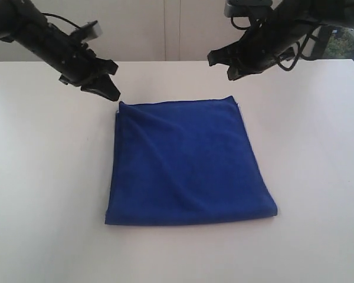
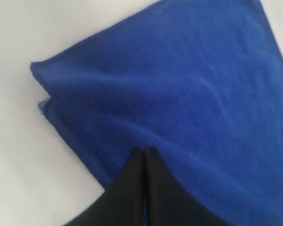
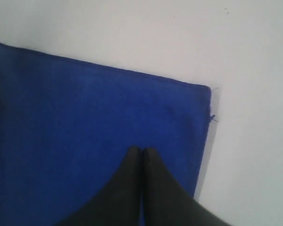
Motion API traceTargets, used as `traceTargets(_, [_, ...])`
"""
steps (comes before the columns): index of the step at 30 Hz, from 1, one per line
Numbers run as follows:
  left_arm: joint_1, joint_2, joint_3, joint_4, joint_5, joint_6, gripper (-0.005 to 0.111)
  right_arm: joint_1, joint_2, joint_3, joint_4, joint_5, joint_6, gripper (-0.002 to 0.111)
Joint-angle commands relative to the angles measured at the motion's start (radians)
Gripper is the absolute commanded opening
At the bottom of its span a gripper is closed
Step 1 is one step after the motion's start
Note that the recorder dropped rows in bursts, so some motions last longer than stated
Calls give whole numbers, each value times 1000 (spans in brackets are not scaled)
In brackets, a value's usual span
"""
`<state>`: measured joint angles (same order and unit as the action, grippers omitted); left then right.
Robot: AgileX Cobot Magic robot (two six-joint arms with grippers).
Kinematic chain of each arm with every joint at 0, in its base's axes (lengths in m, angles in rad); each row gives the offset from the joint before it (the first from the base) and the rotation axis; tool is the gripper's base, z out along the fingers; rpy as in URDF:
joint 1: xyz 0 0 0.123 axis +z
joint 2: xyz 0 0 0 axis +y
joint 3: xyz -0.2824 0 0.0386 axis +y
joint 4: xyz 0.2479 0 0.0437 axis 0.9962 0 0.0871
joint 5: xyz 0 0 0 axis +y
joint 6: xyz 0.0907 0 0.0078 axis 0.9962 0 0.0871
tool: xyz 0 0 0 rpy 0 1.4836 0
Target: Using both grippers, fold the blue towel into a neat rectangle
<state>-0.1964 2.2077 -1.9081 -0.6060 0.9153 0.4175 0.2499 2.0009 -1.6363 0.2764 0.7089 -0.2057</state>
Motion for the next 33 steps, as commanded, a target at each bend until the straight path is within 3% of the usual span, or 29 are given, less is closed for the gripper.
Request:
traceTargets(1, [-84,-14,12,158,-29,-81,0,-1,32,-13,23,45,-26,0])
traceTargets(10, [-152,30,12,226,-23,-118,0,-1,82,-13,23,42,-26,0])
traceTargets(26, [-155,120,12,233,-5,-129,0,-1,190,-17,136,-79,-94,0])
traceTargets(33, [-155,120,12,337,51,-146,0,-1,234,-17,136,-132,-131,0])
